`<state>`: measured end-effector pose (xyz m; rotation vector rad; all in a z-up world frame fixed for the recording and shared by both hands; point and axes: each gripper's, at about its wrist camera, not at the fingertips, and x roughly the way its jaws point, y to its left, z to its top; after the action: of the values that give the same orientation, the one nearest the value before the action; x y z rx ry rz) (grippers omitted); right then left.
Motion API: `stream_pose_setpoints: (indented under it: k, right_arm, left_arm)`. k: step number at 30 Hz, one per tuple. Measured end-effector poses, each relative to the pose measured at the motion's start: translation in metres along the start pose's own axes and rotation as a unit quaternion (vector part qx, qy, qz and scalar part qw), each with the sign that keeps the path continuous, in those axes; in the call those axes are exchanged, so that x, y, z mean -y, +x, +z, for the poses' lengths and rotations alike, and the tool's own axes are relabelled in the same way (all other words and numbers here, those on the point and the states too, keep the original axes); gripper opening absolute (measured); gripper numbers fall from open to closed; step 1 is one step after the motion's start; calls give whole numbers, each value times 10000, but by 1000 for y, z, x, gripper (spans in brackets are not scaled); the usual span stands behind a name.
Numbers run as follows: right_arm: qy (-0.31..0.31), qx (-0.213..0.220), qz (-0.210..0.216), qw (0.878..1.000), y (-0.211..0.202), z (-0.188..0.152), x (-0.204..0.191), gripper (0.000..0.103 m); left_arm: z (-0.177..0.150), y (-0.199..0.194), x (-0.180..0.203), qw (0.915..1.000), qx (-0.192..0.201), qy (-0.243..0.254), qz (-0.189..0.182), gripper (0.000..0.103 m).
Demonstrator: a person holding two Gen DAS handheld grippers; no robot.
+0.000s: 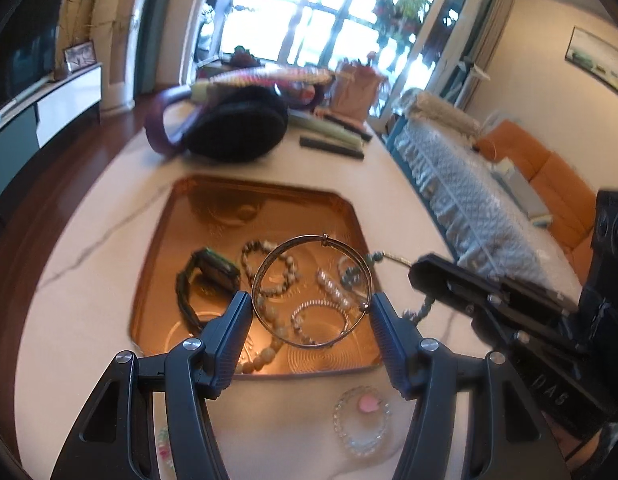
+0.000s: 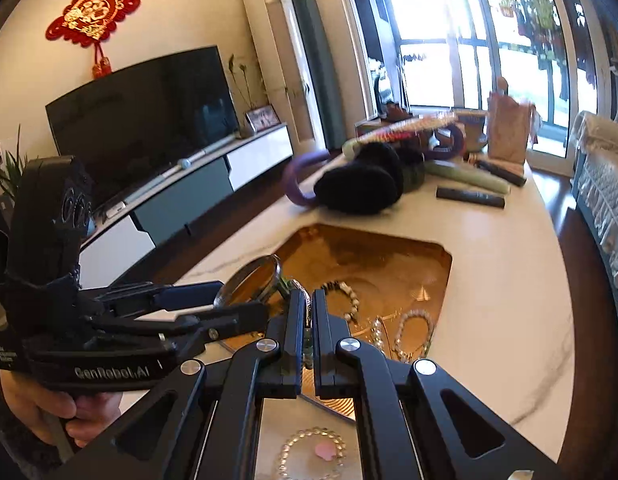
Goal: Organize jewelry
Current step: 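Carry the bangle and crystal bracelet over the copper tray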
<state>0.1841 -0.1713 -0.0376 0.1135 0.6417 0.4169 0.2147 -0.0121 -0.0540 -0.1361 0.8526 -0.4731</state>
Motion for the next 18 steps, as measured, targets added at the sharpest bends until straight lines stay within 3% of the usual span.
stream_pose_setpoints:
  k: [7, 13, 18]
  right_arm:
    - [-25, -340, -44, 9994, 16, -13, 9, 4]
    - [-48, -712, -100, 9974, 29, -34, 15, 4]
    - [47, -905, -247, 9956, 42, -43, 22, 4]
  left_arm:
    - [-17, 29, -2, 9977, -619, -190, -192, 61]
    - [-33, 43, 1, 9934, -1108, -287, 106, 61]
    - [-37, 50, 3, 9933, -1116, -146, 271, 61]
